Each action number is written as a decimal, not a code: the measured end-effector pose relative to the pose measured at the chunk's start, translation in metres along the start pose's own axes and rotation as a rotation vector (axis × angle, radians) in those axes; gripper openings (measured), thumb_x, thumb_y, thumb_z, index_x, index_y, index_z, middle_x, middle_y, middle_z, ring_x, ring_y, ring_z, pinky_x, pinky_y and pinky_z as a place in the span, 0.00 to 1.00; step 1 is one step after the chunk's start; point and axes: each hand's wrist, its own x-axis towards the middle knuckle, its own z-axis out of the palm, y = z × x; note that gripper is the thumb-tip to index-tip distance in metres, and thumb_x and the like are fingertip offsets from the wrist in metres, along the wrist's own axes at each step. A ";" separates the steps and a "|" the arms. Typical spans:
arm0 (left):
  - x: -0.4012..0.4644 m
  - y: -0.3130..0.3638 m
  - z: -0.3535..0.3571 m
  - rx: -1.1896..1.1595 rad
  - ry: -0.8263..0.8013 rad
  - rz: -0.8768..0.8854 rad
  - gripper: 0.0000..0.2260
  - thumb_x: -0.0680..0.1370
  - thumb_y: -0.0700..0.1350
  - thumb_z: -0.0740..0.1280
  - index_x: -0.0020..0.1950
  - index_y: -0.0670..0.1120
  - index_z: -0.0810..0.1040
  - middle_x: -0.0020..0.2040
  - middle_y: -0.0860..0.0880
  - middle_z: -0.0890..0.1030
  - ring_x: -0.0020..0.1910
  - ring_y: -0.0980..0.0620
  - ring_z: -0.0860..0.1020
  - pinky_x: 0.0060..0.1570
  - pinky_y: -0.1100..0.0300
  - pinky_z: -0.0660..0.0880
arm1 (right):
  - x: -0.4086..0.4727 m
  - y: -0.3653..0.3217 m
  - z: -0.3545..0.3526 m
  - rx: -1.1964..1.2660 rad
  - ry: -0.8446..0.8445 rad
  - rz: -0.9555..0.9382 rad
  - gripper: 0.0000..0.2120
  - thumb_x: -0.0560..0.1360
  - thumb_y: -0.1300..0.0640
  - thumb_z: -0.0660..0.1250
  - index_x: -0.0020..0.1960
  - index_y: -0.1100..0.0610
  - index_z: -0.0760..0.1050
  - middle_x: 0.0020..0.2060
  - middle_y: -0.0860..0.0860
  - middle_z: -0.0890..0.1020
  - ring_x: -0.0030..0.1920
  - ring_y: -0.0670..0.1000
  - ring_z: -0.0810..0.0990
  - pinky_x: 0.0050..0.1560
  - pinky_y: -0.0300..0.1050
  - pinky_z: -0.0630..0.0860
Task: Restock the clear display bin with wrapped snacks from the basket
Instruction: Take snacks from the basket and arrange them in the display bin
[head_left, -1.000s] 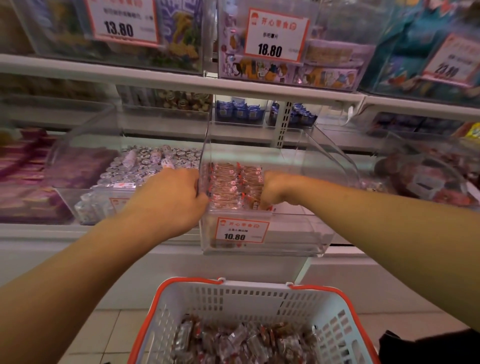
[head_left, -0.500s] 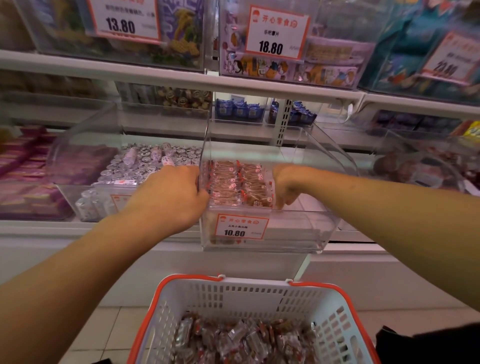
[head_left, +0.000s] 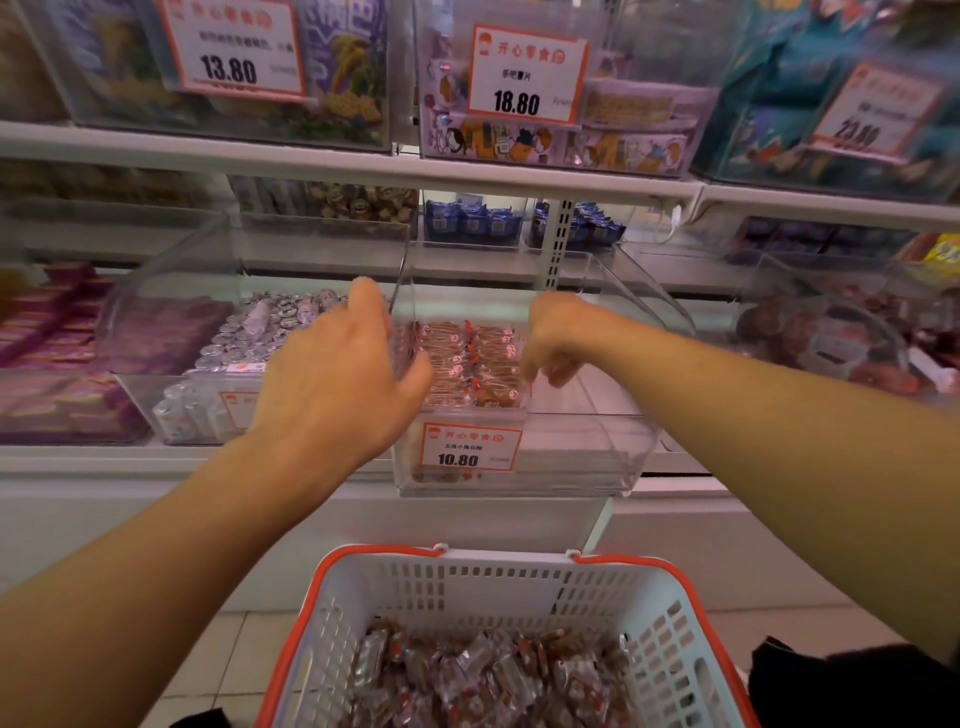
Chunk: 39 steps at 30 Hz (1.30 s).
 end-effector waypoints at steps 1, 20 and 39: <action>-0.001 0.004 -0.003 -0.073 0.052 0.092 0.12 0.75 0.54 0.66 0.44 0.49 0.67 0.30 0.54 0.70 0.28 0.52 0.71 0.30 0.56 0.68 | -0.008 -0.001 -0.004 -0.053 0.138 -0.063 0.09 0.72 0.63 0.75 0.44 0.62 0.74 0.39 0.55 0.81 0.35 0.51 0.82 0.32 0.42 0.80; -0.306 -0.037 0.208 0.246 -1.642 -0.418 0.24 0.79 0.56 0.65 0.69 0.42 0.75 0.66 0.40 0.76 0.64 0.42 0.75 0.59 0.52 0.74 | -0.149 0.166 0.393 0.395 -0.818 0.383 0.49 0.61 0.47 0.83 0.75 0.58 0.64 0.68 0.57 0.74 0.65 0.59 0.76 0.54 0.50 0.78; -0.344 -0.032 0.249 0.038 -1.341 -0.586 0.11 0.77 0.48 0.72 0.54 0.42 0.79 0.53 0.44 0.81 0.48 0.47 0.77 0.48 0.56 0.74 | -0.132 0.151 0.448 0.284 -0.801 0.265 0.24 0.65 0.53 0.81 0.56 0.62 0.79 0.54 0.56 0.83 0.54 0.57 0.81 0.55 0.53 0.80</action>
